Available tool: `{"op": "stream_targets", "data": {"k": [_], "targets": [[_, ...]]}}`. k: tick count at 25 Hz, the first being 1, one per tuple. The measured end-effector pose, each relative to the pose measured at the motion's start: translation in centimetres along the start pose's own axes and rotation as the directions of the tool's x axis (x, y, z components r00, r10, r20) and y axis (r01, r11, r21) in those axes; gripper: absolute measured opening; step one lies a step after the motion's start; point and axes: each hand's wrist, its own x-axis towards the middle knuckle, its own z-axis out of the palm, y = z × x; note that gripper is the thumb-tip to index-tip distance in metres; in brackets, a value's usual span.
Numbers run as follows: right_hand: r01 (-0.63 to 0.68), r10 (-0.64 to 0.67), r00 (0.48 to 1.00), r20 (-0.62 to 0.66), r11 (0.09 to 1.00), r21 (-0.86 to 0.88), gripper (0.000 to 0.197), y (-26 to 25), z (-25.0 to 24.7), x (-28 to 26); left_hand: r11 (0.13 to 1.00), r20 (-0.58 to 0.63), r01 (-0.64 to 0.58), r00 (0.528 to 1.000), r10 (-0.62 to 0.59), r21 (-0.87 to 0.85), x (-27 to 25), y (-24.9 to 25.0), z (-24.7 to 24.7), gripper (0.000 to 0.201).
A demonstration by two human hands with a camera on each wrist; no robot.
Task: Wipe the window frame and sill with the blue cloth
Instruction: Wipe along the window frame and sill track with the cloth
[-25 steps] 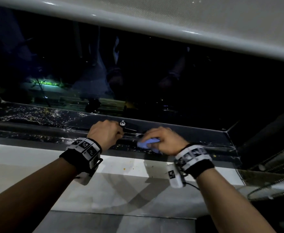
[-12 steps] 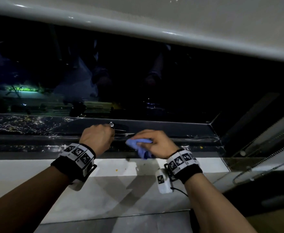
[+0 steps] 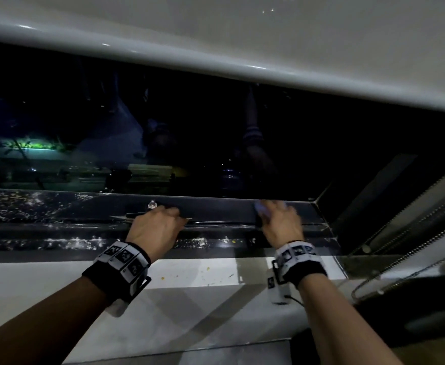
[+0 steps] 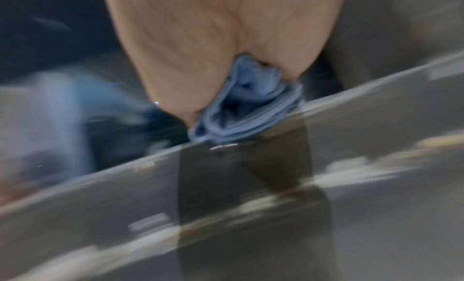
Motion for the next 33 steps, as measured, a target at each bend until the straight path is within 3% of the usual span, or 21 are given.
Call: {"op": "stream_targets", "data": {"k": [1,3,5,6,7,9,10,11,13,15,16,17,18,19,21,23,25,27,29,31,33], "targets": [[0.172,-0.172,0.985,-0.014,0.983,0.063,0.039,-2.2,0.3,-0.3,1.0,0.005,0.006,1.0,-0.006,-0.018,0.1,0.0,0.0,0.023],[0.502,-0.517,0.856,-0.008,0.828,0.249,0.032,-5.3,0.2,-1.2,0.998,0.02,0.017,1.0,-0.016,-0.056,0.2,0.0,-0.3,0.024],[0.608,-0.669,0.742,-0.038,0.648,0.459,0.029,-5.0,-0.7,-1.1,0.998,0.014,0.022,1.0,-0.021,-0.065,0.3,-0.2,-0.4,0.025],[0.57,-0.632,0.77,-0.084,0.621,0.538,0.029,-3.6,-1.4,-0.6,0.997,0.012,0.024,1.0,-0.023,-0.073,0.3,-0.4,-0.4,0.025],[0.487,-0.516,0.847,-0.128,0.655,0.577,0.03,-1.5,-1.6,0.3,0.996,0.009,0.026,1.0,-0.026,-0.087,0.3,-0.6,-0.4,0.025],[0.288,-0.229,0.957,-0.178,0.823,0.49,0.028,2.5,-1.4,2.2,0.993,-0.007,0.039,0.999,-0.04,-0.11,0.0,-1.0,-0.1,0.026],[0.201,-0.144,0.974,-0.177,0.909,0.364,0.026,3.4,-1.0,2.6,0.991,-0.016,0.046,0.999,-0.048,-0.124,-0.1,-1.0,0.0,0.025],[0.164,-0.126,0.978,-0.165,0.956,0.244,0.029,3.2,-0.4,2.6,0.989,-0.027,0.051,0.998,-0.055,-0.14,-0.1,-0.9,0.1,0.025],[0.305,-0.284,0.949,-0.141,0.938,0.163,0.041,-0.9,1.5,2.0,0.983,-0.047,0.081,0.995,-0.09,-0.167,-0.2,-1.1,0.3,0.027],[0.564,-0.548,0.826,-0.132,0.795,0.224,0.04,-6.5,2.1,0.7,0.976,-0.054,0.09,0.993,-0.103,-0.197,-0.6,-1.2,0.2,0.03],[0.677,-0.679,0.725,-0.113,0.673,0.298,0.036,-8.8,1.7,0.1,0.97,-0.046,0.086,0.994,-0.099,-0.227,-1.0,-1.3,0.0,0.03],[0.731,-0.772,0.63,-0.085,0.552,0.4,0.032,-10.4,0.7,-0.4,0.96,-0.03,0.098,0.994,-0.109,-0.261,-1.5,-1.6,-0.5,0.029],[0.714,-0.811,0.581,-0.064,0.471,0.519,0.029,-11.1,-0.7,-0.4,0.949,-0.013,0.134,0.99,-0.144,-0.284,-2.1,-2.3,-1.1,0.029],[0.627,-0.784,0.62,-0.04,0.463,0.627,0.026,-10.6,-1.8,0.2,0.938,-0.001,0.196,0.979,-0.205,-0.286,-2.5,-3.1,-1.8,0.029],[0.504,-0.626,0.776,-0.077,0.544,0.67,0.026,-9.1,-2.4,2.6,0.907,0.014,0.346,0.935,-0.353,-0.241,-3.8,-5.5,-3.1,0.031],[0.482,-0.491,0.864,-0.112,0.742,0.467,0.021,-8.8,-1.8,4.1,0.886,0.054,0.427,0.904,-0.425,-0.18,-5.2,-7.8,-3.4,0.03],[0.512,-0.521,0.853,-0.04,0.819,0.26,0.02,-11.4,-0.3,3.4,0.881,0.114,0.454,0.89,-0.442,-0.132,-5.7,-9.3,-3.4,0.028],[0.583,-0.588,0.808,-0.039,0.786,0.205,0.022,-13.8,0.6,1.4,0.883,0.138,0.453,0.889,-0.437,-0.123,-5.5,-9.8,-3.3,0.024],[0.65,-0.686,0.728,-0.007,0.686,0.328,0.022,-13.6,-1.1,0.1,0.9,0.117,0.422,0.904,-0.411,-0.105,-5.5,-10.2,-3.2,0.022],[0.573,-0.714,0.689,0.12,0.639,0.513,0.021,-12.3,-3.6,0.4,0.924,0.064,0.371,0.928,-0.367,-0.088,-5.6,-10.8,-3.0,0.021],[0.536,-0.627,0.778,0.032,0.689,0.487,0.021,-12.3,-4.3,2.1,0.939,0.06,0.333,0.943,-0.329,-0.085,-5.6,-11.5,-2.9,0.022]]}}
